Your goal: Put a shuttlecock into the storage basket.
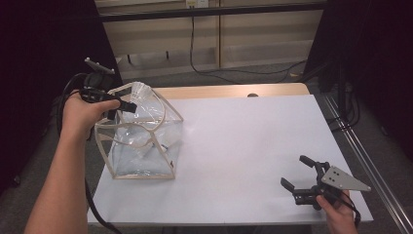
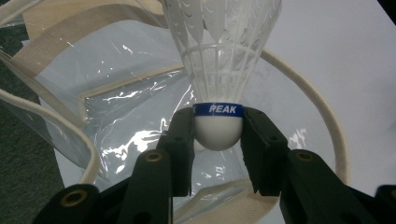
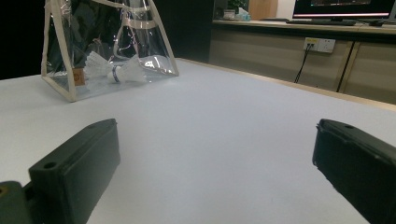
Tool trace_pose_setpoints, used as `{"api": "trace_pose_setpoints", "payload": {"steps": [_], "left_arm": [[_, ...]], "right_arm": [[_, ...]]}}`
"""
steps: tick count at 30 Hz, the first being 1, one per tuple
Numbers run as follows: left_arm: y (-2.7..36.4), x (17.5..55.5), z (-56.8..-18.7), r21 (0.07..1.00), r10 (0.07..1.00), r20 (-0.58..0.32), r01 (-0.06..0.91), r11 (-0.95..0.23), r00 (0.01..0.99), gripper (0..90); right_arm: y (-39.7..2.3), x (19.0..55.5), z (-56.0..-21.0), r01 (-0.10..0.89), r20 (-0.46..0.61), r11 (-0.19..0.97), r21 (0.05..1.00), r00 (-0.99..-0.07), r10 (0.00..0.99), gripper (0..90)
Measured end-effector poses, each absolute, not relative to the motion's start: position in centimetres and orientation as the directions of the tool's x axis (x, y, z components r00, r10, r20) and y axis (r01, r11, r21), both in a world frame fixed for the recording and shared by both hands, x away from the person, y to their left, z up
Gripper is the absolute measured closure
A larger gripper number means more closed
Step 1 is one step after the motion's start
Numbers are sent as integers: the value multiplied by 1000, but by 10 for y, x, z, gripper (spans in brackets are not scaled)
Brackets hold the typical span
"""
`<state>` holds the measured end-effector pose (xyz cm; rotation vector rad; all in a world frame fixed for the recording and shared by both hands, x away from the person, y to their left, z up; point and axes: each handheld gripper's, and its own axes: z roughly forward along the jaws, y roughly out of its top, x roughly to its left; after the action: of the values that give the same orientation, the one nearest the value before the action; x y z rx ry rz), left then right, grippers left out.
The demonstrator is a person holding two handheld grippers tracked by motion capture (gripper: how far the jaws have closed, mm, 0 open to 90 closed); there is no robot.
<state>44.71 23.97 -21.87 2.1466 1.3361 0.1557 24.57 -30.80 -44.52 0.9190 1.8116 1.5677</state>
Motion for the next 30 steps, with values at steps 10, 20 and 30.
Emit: {"api": "trace_pose_setpoints", "payload": {"steps": [10,20,30], "left_arm": [[241,448,-221,546,853,-203,779,-309,481,655],[240,449,-226,535,852,-206,785,-313,481,655],[240,451,-230,529,852,-209,789,-314,479,655]], "right_arm": [[-308,246,-445,132,18,78,988,-603,798,7],[-307,246,-445,133,17,79,988,-605,796,7],[-307,246,-445,133,18,79,988,-605,796,7]]}}
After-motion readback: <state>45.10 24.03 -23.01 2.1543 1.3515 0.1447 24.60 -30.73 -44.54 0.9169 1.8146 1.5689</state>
